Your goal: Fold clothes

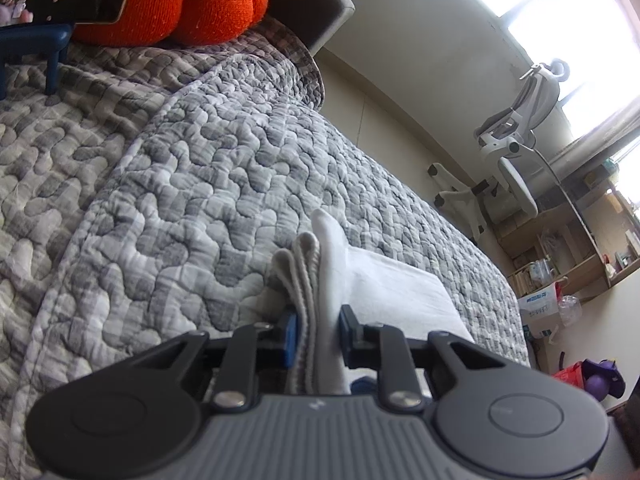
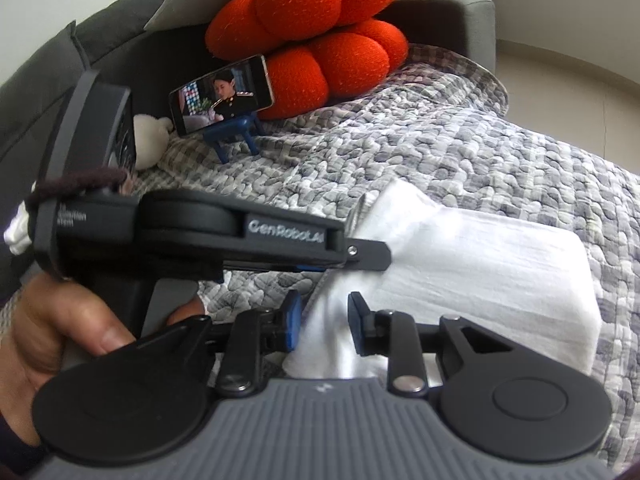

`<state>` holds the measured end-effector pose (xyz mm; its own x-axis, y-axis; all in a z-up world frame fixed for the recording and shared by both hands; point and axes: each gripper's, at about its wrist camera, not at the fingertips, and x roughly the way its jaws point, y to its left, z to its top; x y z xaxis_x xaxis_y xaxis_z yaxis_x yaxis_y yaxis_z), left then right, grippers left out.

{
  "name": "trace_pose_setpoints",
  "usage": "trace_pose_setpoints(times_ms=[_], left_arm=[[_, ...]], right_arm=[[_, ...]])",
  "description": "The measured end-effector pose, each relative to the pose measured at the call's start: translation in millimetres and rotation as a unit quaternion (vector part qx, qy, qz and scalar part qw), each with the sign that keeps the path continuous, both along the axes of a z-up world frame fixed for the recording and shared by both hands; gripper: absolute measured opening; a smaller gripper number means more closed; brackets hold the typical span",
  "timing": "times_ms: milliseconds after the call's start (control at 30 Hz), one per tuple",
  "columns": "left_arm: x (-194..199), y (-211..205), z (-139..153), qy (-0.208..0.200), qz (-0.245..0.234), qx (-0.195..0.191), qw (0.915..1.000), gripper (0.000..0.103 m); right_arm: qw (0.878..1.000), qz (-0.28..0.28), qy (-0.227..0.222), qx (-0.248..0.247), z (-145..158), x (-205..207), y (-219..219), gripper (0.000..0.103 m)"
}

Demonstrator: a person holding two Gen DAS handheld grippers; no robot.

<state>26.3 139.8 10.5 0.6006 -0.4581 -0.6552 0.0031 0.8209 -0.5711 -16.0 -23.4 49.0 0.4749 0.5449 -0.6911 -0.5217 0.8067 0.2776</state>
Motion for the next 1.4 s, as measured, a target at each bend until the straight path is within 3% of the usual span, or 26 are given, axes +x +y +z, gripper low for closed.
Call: trace_pose_setpoints(times_ms=[167, 333, 700, 833, 1067, 1400], left_arm=[[-0.9, -1.4, 0.4, -0.001, 0.000, 0.007, 1.0000, 0.021], [-2.0, -3.9, 1.4, -0.004, -0.001, 0.015, 0.9999, 0.021], [-1.3, -5.8, 0.1, -0.006, -0.001, 0.022, 0.9997, 0.022], [-1.5, -6.1, 0.0, -0.006, -0.001, 0.024, 0.9997, 0.022], [-1.5, -6.0, 0.0, -0.005, 0.000, 0.022, 0.9997, 0.022], [-1.9, -6.3, 0.1, -0.004, 0.002, 0.018, 0.9998, 0.022]], right_arm=[[1.000, -0.021, 0.005, 0.012, 3.6, 5.2, -16.5, 0.030], [0.995, -0.097, 0.023, 0.001, 0.3, 17.2, -40.4, 0.030], [0.972, -0.231, 0.040, 0.009, -3.9, 28.3, -90.0, 0.031], [0.955, -0.292, 0.050, 0.008, -10.3, 31.0, -110.5, 0.041], [0.948, -0.281, 0.118, 0.091, -25.3, 35.0, -131.3, 0.041], [0.954, -0.246, 0.133, 0.107, -31.3, 39.3, -121.7, 0.043]])
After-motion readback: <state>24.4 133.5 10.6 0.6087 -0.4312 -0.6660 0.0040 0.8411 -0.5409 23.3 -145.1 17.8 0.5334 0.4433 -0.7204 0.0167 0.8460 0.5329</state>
